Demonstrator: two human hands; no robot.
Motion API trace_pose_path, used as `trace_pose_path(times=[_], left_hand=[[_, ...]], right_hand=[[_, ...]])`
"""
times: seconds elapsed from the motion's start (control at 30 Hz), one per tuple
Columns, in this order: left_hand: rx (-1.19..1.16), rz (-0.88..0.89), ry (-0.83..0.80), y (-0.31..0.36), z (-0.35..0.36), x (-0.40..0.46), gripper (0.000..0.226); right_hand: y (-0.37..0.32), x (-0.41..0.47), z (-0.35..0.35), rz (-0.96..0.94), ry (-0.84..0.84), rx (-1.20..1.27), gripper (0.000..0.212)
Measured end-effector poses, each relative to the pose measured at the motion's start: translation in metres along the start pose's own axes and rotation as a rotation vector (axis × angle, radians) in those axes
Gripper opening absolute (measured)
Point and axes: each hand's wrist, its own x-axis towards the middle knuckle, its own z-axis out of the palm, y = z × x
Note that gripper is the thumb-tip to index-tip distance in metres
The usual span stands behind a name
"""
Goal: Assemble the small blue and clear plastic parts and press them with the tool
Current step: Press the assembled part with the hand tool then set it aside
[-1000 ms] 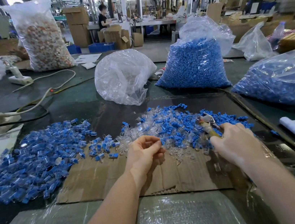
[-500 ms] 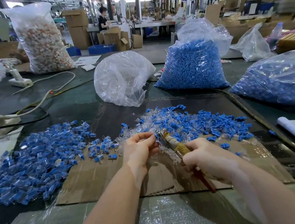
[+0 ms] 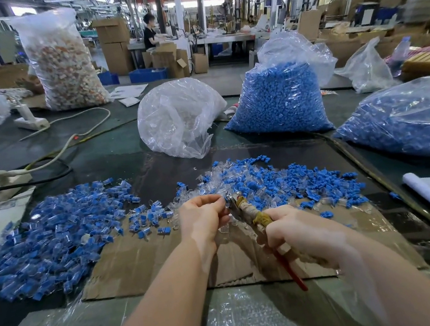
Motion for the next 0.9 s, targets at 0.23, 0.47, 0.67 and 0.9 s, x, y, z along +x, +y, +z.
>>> trace_pose_path(times=[0.23,0.47,0.67,0.9], left_hand=[[-0.011,-0.009,0.006,-0.001,0.0,-0.004,0.012],[-0.005,0.007,-0.003,-0.004,0.002,-0.007,0.009],[0.005,0.023,-0.006,-0.003,-0.004,-0.008,0.008],[0.739,0.518,0.346,0.012,-0.059,0.005,0.012]], right_hand=[[-0.005,-0.004,0.002,-0.007,0.018,-0.111,0.021],[0.002,0.005,0.008,-0.062,0.121,-0.291,0.021],[0.01,0.007,0.009,-0.124,0.146,-0.104,0.012],[0.036,0.02,-0.017,-0.05,0.496,-0.277,0.031]])
